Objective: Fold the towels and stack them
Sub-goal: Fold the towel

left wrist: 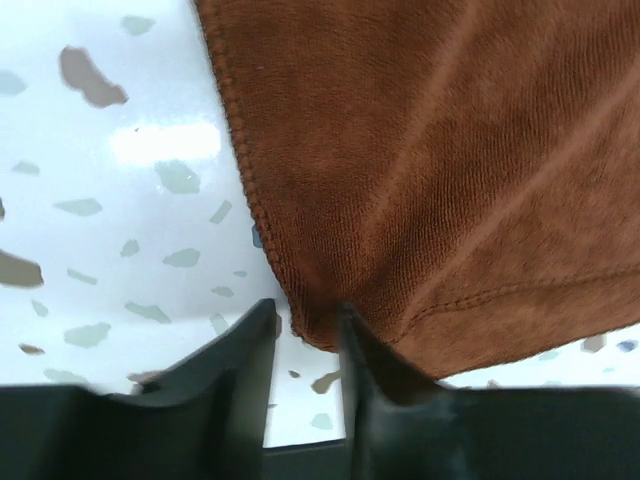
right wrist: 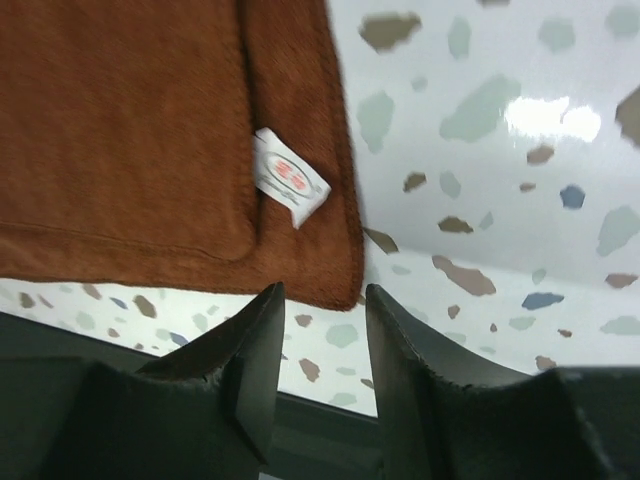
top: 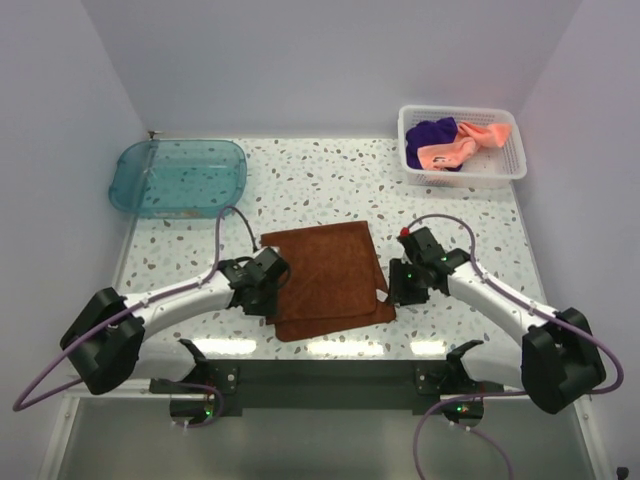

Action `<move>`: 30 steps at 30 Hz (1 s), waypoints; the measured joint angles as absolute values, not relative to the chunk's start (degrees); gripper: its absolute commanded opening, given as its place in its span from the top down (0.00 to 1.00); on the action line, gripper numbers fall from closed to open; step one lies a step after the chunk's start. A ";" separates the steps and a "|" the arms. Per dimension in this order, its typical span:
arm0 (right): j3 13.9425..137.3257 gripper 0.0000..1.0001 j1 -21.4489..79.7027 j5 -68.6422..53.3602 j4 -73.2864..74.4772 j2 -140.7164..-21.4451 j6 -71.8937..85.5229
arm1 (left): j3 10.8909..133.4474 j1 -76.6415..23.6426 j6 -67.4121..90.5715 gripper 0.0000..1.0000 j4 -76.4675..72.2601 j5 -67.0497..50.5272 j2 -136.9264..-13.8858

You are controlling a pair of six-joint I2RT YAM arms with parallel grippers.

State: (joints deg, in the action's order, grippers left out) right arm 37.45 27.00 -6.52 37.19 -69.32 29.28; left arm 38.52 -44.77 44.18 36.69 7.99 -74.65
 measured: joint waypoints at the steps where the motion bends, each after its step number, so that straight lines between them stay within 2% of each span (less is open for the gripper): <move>1: 38.52 0.56 27.00 -6.44 37.19 -69.32 28.77 | 38.59 -44.77 44.14 0.54 37.06 8.40 -74.32; 2: 39.75 0.55 27.00 -6.28 37.01 -69.32 28.34 | 38.76 -44.77 44.58 0.43 37.50 8.86 -73.93; 5: 43.46 0.55 27.00 -5.61 35.64 -69.76 26.89 | 40.07 -44.75 45.21 0.33 39.62 10.83 -72.03; 9: 46.22 0.59 27.00 -5.52 32.67 -72.75 25.58 | 43.97 -43.05 44.80 0.33 41.08 13.26 -68.97; 13: 47.64 0.64 27.00 -5.74 29.69 -78.70 24.64 | 48.36 -39.55 42.28 0.38 38.33 15.07 -69.82; 18: 51.11 0.65 27.00 -6.15 26.15 -86.24 23.88 | 53.04 -38.00 38.28 0.43 31.07 15.73 -79.85; 30: 58.22 0.64 26.87 -6.68 19.33 -99.72 23.44 | 64.84 -34.72 30.28 0.44 21.89 15.42 -104.33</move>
State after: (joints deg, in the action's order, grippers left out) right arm 58.22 26.87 -6.68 19.33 -99.72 23.44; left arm 64.84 -34.72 30.28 21.89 15.42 -104.33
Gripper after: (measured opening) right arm 0.357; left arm 0.564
